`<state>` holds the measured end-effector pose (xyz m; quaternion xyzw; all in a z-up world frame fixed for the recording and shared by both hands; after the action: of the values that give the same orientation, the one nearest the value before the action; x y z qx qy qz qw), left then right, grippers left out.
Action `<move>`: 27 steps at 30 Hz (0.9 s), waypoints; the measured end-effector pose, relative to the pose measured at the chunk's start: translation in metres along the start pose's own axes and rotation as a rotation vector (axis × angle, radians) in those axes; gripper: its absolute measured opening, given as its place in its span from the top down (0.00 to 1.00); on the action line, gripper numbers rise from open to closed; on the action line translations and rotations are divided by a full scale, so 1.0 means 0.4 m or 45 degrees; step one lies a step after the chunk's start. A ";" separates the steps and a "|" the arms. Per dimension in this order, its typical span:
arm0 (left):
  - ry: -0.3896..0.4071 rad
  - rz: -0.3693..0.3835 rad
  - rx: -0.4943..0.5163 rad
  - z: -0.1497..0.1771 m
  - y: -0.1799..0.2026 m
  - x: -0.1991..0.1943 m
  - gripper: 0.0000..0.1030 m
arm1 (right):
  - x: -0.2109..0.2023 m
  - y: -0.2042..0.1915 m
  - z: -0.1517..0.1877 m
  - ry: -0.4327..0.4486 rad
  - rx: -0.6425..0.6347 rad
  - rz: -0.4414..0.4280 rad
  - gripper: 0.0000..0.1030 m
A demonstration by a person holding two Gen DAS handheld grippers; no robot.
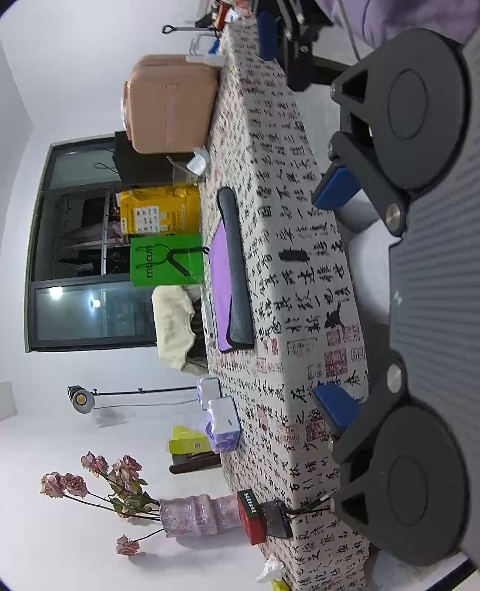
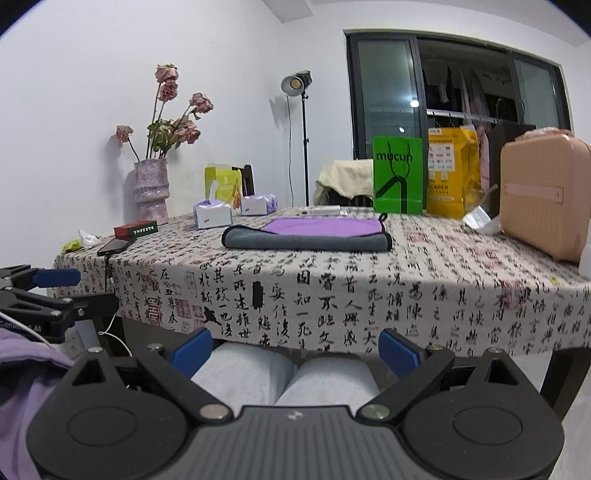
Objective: Fold towel
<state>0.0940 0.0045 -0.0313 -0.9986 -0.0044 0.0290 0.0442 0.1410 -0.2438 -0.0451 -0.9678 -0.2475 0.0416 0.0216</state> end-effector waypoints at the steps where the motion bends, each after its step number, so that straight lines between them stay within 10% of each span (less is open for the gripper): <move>1: -0.008 -0.011 0.008 0.003 -0.002 0.012 0.00 | 0.009 0.003 0.000 0.011 -0.002 -0.007 0.05; 27: -0.057 -0.120 0.019 -0.070 -0.026 0.341 0.00 | 0.280 0.176 -0.069 0.066 0.030 0.010 0.04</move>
<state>0.2316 0.0140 -0.0103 -0.9960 -0.0520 0.0492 0.0528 0.2751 -0.2524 -0.0297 -0.9691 -0.2426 0.0195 0.0394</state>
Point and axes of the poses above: each gripper's, at about its wrist camera, not at the fingertips, and x roughly the way its jaws point, y to its right, z to its underside, the point moved 8 cm from there along x, roughly the way its jaws point, and after that the axes turned 14 degrees about y, right-handed, at the moved point
